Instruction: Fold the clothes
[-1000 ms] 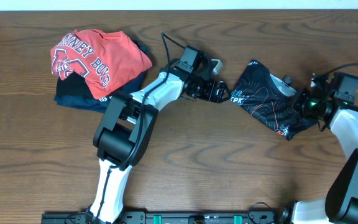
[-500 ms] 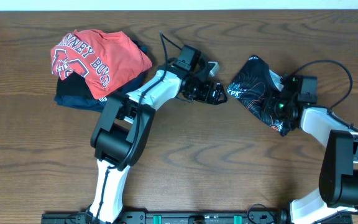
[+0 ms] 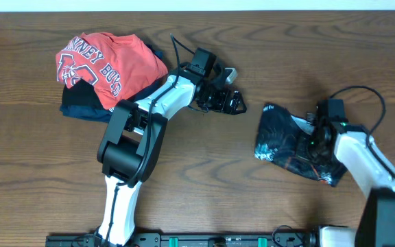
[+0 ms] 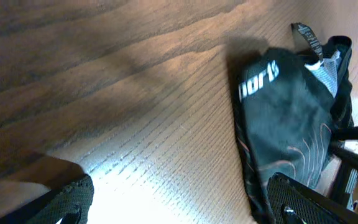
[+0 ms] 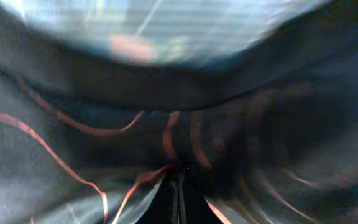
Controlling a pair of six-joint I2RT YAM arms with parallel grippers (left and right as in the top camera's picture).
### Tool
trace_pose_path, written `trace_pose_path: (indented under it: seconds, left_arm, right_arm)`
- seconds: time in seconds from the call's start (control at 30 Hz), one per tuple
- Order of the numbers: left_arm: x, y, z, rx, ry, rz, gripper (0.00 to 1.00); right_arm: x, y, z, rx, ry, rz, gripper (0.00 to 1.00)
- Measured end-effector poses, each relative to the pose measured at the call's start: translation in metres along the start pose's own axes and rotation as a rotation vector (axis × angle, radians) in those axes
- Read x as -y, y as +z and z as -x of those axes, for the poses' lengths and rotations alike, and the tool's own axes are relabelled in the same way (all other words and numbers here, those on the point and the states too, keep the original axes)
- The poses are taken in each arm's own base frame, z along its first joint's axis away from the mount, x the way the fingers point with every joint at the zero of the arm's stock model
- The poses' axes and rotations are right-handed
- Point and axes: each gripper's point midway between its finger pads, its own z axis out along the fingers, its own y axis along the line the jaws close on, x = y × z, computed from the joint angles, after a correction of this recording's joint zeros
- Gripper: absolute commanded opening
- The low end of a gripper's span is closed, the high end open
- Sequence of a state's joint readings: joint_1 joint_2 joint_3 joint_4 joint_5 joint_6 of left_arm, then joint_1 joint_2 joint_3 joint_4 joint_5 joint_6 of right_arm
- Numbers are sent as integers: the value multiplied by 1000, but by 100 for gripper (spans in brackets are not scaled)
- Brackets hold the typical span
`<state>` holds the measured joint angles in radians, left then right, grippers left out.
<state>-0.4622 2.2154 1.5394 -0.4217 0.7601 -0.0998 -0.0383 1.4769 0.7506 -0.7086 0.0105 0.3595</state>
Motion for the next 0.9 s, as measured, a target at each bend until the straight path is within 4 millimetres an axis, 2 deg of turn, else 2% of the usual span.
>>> trace_pose_path:
  seconds: [0.07, 0.13, 0.23, 0.33, 0.47, 0.53, 0.63, 0.8, 0.9]
  left_arm:
    - [4, 2, -3, -11, 0, -9, 92]
    - [10, 5, -13, -51, -13, -22, 92]
    - [33, 17, -39, -150, -41, -50, 92]
    - [60, 33, -59, -217, -46, -71, 92]
    - [89, 54, -72, -242, -17, -96, 92]
    - [99, 60, -75, -243, -4, -105, 92]
    - [101, 63, -75, -237, -4, -110, 92]
    - [102, 66, -63, -191, 19, -126, 92]
    - [103, 69, -57, -166, 39, -137, 92]
  right_arm:
    - [2, -12, 14, 85, 3, -5, 1]
    - [1, -23, 19, 132, 4, 8, 1]
    - [-1, -35, 21, 165, 9, 34, 1]
    - [0, -37, 13, 136, 14, 40, 1]
    - [10, -31, -8, 40, 61, -8, 1]
    - [17, -26, -15, 5, 95, -47, 1]
    - [21, -14, -17, -24, 125, -80, 1]
    - [27, 12, -18, -77, 166, -113, 1]
    - [26, 16, -15, -91, 170, -123, 1]
